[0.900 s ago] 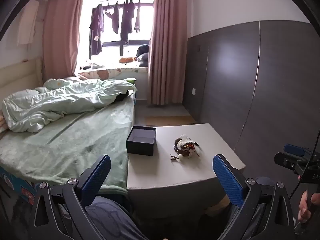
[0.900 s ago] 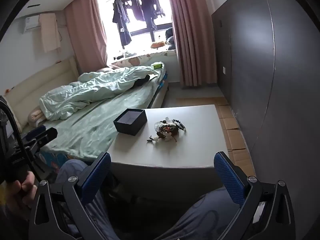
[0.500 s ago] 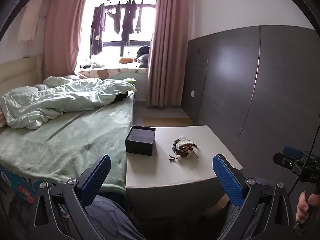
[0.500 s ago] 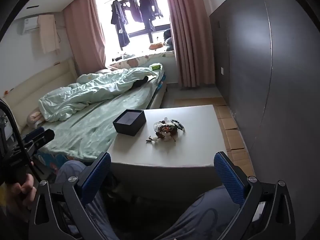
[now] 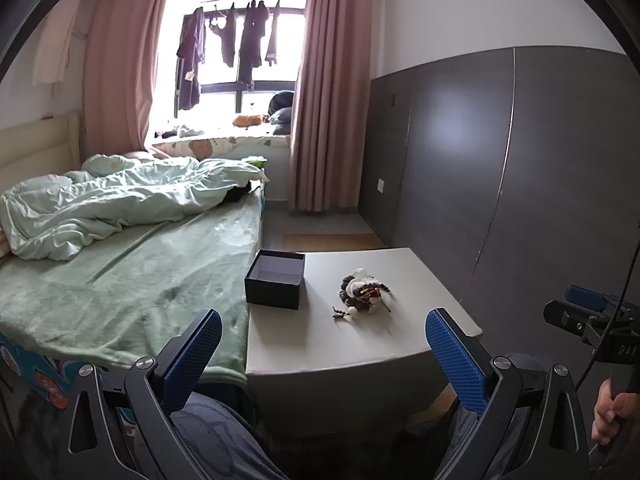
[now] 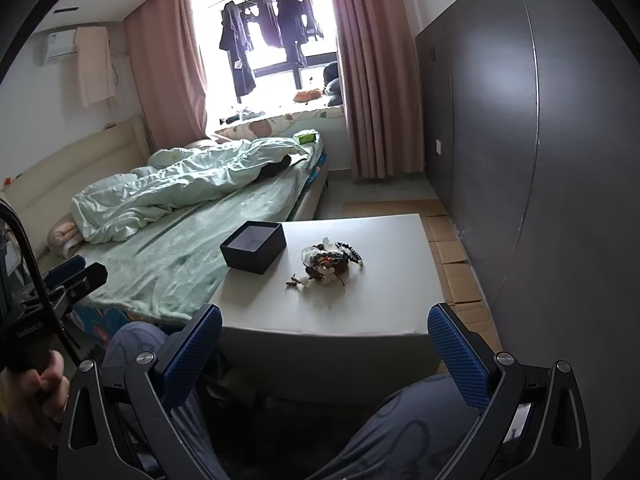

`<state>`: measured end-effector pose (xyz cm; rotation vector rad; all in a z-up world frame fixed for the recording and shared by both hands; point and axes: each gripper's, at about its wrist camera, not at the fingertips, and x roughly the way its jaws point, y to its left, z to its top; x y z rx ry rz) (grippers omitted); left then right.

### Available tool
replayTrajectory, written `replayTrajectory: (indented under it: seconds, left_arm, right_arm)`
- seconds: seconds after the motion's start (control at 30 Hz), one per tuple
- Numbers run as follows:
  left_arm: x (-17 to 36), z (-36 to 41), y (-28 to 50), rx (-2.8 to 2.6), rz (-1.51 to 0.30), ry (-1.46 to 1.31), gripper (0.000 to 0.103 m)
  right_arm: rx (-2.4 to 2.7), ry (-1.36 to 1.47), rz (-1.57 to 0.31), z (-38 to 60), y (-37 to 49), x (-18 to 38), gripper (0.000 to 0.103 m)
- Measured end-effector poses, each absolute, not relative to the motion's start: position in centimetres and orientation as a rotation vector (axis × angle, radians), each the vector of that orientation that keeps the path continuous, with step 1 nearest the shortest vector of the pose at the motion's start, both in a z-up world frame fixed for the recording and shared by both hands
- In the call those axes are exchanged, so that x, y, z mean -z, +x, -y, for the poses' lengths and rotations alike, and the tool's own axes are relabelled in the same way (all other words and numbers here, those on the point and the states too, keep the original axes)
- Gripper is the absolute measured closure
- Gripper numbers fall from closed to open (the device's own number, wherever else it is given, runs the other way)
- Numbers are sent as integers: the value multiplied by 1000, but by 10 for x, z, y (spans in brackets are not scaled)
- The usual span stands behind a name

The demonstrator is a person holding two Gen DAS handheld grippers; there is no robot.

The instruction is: Organize jewelry

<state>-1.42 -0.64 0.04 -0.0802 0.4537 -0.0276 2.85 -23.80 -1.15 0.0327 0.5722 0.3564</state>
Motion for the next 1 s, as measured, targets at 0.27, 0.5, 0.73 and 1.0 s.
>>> replayTrajectory:
  seconds: [0.27, 0.5, 0.73, 1.0]
  left_arm:
    - [-2, 12, -16, 35, -448, -80, 1]
    - [3, 13, -20, 41, -448, -76, 1]
    - [-1, 15, -24, 45, -447, -73, 1]
    - [-3, 15, -31, 46, -441, -82, 1]
  right_arm:
    - [-351, 46, -567, 243, 28, 12, 0]
    - [-347, 41, -559, 244, 22, 10, 0]
    - [-348, 41, -558, 245, 21, 8, 0]
    - [-343, 41, -551, 249, 15, 9, 0]
